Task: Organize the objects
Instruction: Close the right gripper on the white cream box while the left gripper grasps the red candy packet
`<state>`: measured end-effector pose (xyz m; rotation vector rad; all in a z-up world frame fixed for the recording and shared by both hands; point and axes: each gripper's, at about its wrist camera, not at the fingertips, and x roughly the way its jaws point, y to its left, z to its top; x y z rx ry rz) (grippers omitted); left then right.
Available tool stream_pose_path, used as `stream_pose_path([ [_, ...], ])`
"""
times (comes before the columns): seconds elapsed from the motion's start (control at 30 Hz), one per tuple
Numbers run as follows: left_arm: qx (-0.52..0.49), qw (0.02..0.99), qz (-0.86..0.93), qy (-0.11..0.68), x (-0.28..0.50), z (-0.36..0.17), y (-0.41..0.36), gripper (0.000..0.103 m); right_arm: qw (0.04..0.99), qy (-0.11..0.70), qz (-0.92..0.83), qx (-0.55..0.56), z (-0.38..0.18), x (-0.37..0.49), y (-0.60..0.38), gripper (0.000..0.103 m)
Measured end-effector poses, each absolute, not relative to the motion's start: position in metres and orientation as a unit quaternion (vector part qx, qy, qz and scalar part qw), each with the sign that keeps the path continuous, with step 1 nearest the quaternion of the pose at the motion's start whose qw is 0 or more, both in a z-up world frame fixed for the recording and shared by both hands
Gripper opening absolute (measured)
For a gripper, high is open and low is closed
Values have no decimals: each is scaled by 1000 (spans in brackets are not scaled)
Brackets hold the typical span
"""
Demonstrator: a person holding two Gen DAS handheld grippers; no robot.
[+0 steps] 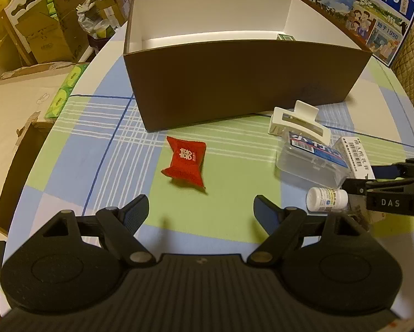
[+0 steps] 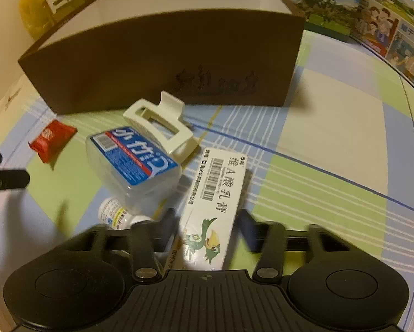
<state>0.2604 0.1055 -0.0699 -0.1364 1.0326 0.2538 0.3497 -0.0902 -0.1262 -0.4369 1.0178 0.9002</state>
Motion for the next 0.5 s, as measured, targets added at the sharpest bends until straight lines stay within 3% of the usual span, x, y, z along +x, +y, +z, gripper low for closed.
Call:
stream_pose_path([
  [0.2,-57,858,126,495,271,-82,114,78,760,460,409,-211,-123,357,-94,36],
  [0.5,-32,858,127,496,298,-97,129,66,772,472,377,-197,-127,379,-119,36],
])
